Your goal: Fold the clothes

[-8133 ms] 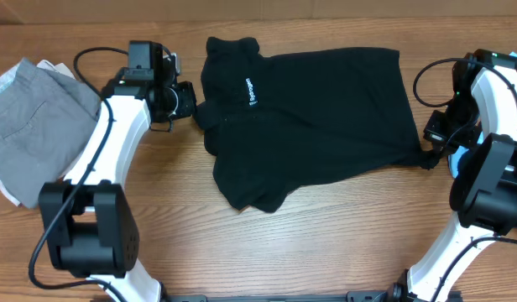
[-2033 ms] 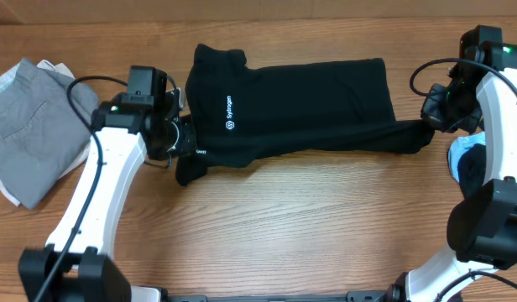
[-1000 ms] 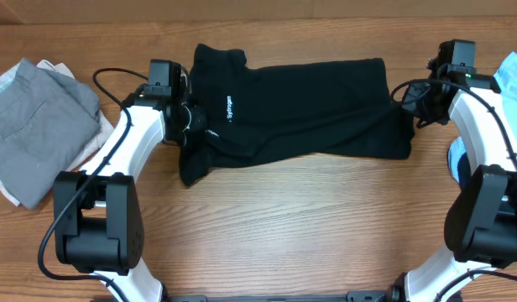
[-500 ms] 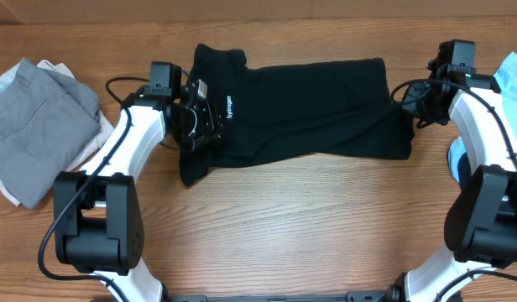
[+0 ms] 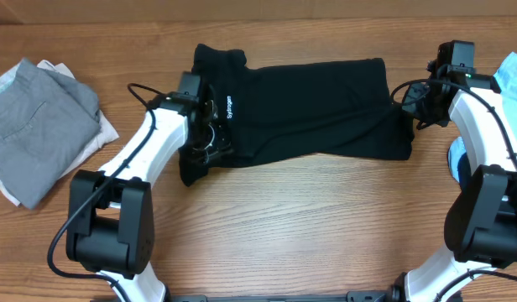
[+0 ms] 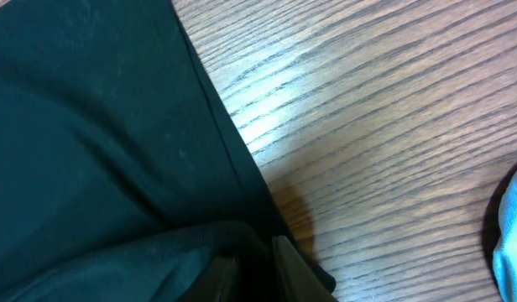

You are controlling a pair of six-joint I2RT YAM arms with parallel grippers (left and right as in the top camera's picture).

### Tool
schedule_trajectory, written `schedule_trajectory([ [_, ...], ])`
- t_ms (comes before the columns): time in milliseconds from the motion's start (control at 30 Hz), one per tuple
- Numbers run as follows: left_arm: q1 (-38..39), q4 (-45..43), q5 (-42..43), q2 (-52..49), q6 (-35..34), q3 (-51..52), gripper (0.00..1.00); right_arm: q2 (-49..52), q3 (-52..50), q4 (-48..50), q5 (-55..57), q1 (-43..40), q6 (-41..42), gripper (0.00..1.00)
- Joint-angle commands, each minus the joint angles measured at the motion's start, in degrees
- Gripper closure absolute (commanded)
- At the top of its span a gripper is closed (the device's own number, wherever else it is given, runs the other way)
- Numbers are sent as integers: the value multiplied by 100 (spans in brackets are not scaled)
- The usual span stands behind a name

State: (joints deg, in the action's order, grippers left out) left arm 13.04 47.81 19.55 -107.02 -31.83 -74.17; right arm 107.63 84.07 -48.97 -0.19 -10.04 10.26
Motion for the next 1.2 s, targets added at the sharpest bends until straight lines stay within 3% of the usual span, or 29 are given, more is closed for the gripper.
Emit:
schedule_trajectory([
  [0,107,-94,-970,-50,-684,20,45,-101,-24,22,-11,-13,-22,84],
  [267,125,-518,-1250,-103,-697,22,57,-101,-24,-2,-13,-13,-22,81],
  [400,122,-702,-1257,-173,-695,22,76,-101,-24,-20,-13,-13,-22,82],
  [467,122,-890,-1252,-184,-695,22,92,-101,-24,-20,-13,-13,-22,82],
  [533,76,-1187,-1123,-184,-695,17,96,-101,-24,-20,-13,-13,-22,82],
  [900,-1241,-2660,1276,-181,-828,2,96,-101,-24,35,4,-13,-22,82],
  [1100,-1355,-3071,754,-184,-848,2,94,-101,-66,26,4,-13,-24,82],
  [1133,-1327,-3075,686,-184,-844,2,65,-101,-120,68,4,-13,-22,82],
  [1167,-1327,-3075,706,-184,-844,2,51,-101,-142,70,4,-13,-24,82],
])
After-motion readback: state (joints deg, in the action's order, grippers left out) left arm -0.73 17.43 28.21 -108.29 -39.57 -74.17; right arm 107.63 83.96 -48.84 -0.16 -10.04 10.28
